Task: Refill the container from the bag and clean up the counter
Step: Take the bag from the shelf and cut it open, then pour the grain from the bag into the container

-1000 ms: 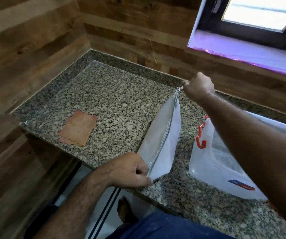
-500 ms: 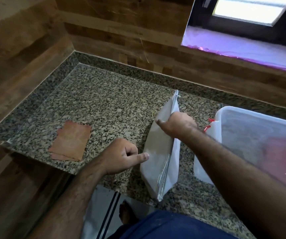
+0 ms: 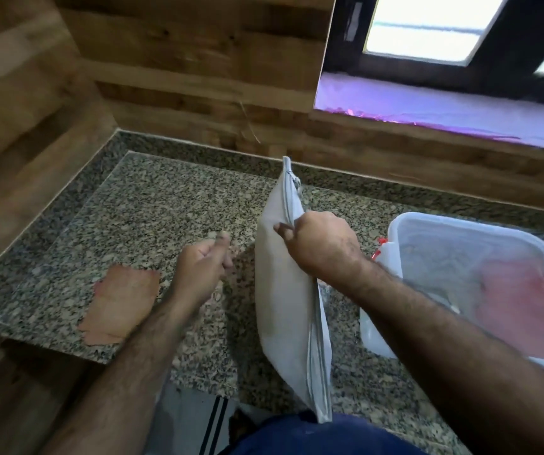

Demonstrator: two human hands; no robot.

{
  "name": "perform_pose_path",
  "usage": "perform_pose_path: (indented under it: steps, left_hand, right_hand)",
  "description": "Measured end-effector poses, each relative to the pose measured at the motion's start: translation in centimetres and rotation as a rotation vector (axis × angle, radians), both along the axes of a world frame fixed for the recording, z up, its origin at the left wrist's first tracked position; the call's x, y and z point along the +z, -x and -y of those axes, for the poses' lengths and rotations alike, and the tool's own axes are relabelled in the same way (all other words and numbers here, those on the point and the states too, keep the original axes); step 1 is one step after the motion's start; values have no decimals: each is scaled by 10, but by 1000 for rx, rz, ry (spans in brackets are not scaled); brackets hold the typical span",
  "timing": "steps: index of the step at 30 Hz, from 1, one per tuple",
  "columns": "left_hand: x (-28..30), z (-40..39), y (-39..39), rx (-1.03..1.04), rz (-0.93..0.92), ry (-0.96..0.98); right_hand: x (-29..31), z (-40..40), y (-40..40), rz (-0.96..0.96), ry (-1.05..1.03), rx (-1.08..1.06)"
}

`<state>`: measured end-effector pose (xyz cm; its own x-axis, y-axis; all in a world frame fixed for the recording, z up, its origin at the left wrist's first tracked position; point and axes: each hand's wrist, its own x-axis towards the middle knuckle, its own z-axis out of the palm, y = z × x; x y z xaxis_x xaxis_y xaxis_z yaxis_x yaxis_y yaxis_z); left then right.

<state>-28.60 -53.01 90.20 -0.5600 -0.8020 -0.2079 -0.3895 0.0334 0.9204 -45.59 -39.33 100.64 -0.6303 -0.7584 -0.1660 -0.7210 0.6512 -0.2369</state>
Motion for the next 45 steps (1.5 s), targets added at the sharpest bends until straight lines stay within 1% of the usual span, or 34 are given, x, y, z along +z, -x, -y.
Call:
perform_pose_path:
  steps: [2,4,6,7,10,13,16,19,22,23,25,27,31,34,40,43,45]
  left_hand:
    - [0,20,13,143,-88,-123]
    - [10,39,25,237,-133,-276]
    - [32,57,33,263,-151,-371]
    - [49,64,35,227,-167,-396]
    - [107,76,35,110,-329,-411]
    - [142,89,22,139,-497,-377]
    - [151,101,8,120,-551,-421]
    - [186,74,1,117,-613,-420]
    - [209,59,0,58,-649,-359]
    - [218,53,2,55,-672,-356]
    - [238,36,8,70,-691,-349]
    - [255,15,17,87,-694,-315]
    - [284,-28,43,104,-639,-217]
    - [301,-55,67,99,-662,-161]
    - [324,-107,104,85,-582,-56]
    - [331,-132,116,67,-529,19]
    - [333,-145,125,55,-504,66]
  right_hand:
    - [27,1,-4,-60,82,83]
    - [55,2,-7,-147,179,171]
    - [81,6,-7,-229,260,245]
    - [93,8,-7,-265,296,276]
    - [129,14,-11,-339,399,350]
    - [158,17,-19,-439,423,414]
    - [180,13,-16,-502,486,436]
    - [194,-2,2,-440,540,402]
    - [195,-24,23,-345,680,400]
    - [194,-32,31,-350,738,401]
    - [193,-47,47,-420,816,380]
    - [193,-63,62,-446,863,346]
    - [183,-98,94,-391,923,303]
    - [169,-123,112,-338,974,240]
    - [137,-165,148,-228,911,183]
    - [118,-184,161,-211,839,170]
    - [110,-196,163,-198,830,157]
